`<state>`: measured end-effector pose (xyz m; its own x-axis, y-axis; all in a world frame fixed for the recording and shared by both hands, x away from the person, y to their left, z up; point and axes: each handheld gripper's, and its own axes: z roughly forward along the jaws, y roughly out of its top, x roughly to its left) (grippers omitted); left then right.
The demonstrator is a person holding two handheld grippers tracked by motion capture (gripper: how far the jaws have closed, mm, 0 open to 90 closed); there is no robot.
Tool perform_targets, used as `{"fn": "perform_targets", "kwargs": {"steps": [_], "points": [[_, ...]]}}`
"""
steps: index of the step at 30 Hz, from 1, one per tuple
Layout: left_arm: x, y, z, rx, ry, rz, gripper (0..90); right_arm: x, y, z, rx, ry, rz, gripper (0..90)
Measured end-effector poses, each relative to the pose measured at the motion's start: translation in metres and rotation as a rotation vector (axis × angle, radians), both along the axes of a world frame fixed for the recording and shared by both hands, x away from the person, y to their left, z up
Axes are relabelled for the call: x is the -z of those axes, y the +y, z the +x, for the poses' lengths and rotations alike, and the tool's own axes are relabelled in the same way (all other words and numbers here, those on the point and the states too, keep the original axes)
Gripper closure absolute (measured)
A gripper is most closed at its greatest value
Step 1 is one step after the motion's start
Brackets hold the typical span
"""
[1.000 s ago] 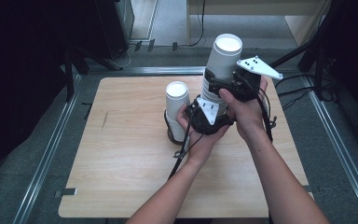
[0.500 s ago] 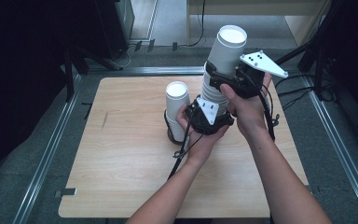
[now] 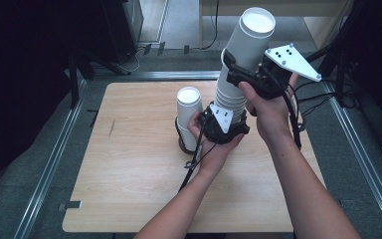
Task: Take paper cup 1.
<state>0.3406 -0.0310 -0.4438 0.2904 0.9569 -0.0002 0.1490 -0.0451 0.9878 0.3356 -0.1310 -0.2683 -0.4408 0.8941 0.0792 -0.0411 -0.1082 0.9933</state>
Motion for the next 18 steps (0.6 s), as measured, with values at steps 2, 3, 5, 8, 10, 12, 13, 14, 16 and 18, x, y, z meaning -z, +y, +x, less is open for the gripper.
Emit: {"fn": "perform_targets", "kwargs": {"steps": [2, 3, 5, 8, 10, 12, 13, 14, 16, 18], "points": [[0.0, 0.0, 0.0, 0.002, -0.001, 0.002, 3.3, -0.004, -0.001, -0.003, 0.0, 0.0, 0.005, 13.0], [0.0, 0.0, 0.0, 0.002, -0.002, 0.004, 3.3, -0.006, -0.001, -0.005, 0.005, -0.003, 0.001, 13.0], [0.0, 0.0, 0.0, 0.002, -0.003, 0.002, 3.3, -0.011, -0.003, -0.008, 0.011, -0.006, 0.002, 13.0], [0.0, 0.0, 0.0, 0.003, -0.004, 0.003, 3.3, -0.016, -0.005, -0.014, 0.006, -0.021, 0.011, 13.0], [0.0, 0.0, 0.0, 0.004, -0.003, 0.003, 3.3, -0.022, -0.008, -0.019, 0.007, -0.035, 0.008, 13.0], [0.0, 0.001, 0.0, 0.005, -0.002, 0.003, 3.3, -0.025, -0.011, -0.023, 0.009, -0.045, 0.008, 13.0], [0.0, 0.001, 0.0, 0.006, -0.002, 0.003, 3.4, -0.026, -0.013, -0.025, 0.011, -0.05, 0.006, 13.0], [0.0, 0.001, 0.0, 0.006, -0.002, 0.003, 3.4, -0.026, -0.013, -0.025, 0.011, -0.05, 0.006, 13.0], [0.0, 0.001, 0.0, 0.008, -0.001, 0.004, 3.4, -0.029, -0.021, -0.031, 0.016, -0.057, 0.008, 13.0], [0.0, 0.001, 0.0, 0.009, 0.0, 0.005, 3.4, -0.03, -0.025, -0.034, 0.022, -0.057, 0.015, 13.0]]}}
